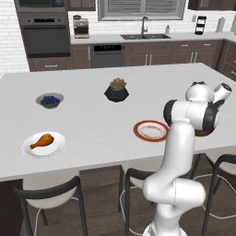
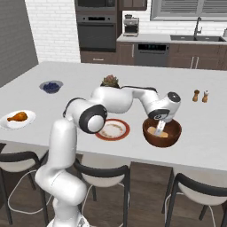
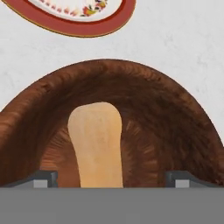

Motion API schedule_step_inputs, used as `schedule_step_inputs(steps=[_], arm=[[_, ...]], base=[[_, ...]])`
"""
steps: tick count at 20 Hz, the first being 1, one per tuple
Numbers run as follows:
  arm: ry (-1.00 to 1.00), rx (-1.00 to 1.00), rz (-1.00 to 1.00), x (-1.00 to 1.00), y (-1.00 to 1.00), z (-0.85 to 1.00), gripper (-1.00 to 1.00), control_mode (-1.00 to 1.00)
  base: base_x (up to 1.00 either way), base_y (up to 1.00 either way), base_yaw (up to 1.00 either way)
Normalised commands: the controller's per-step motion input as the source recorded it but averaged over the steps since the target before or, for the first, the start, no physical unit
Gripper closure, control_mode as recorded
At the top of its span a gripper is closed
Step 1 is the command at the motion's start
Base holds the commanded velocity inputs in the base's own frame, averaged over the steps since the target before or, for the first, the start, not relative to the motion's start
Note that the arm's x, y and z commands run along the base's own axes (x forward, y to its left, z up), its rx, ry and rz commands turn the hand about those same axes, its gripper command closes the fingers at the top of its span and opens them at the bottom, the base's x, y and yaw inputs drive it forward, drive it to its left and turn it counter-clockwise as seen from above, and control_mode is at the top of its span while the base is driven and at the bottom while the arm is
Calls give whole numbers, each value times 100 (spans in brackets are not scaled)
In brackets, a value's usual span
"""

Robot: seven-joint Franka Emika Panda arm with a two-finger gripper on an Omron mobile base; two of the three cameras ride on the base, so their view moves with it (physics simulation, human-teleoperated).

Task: Pick the chicken drumstick and squash from their plates and place them in the bowl. Then put the bowl in the fridge.

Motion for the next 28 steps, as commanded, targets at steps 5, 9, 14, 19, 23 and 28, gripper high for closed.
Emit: schedule_step_inputs(steps=[5,9,14,19,23,28], arm=[[0,0,3,-25,29,39,-100,-100],[5,0,0,-54,89,50,-100,-100],[3,0,-1,-53,100,17,-100,-100],[1,0,-11,-43,100,0,-100,-100],[0,0,-12,-43,100,0,-100,-100],[0,0,-20,-32,100,0,-100,-100]], base=[[0,0,0],[0,0,0],[0,0,0],[0,0,0],[0,0,0],[0,0,0]])
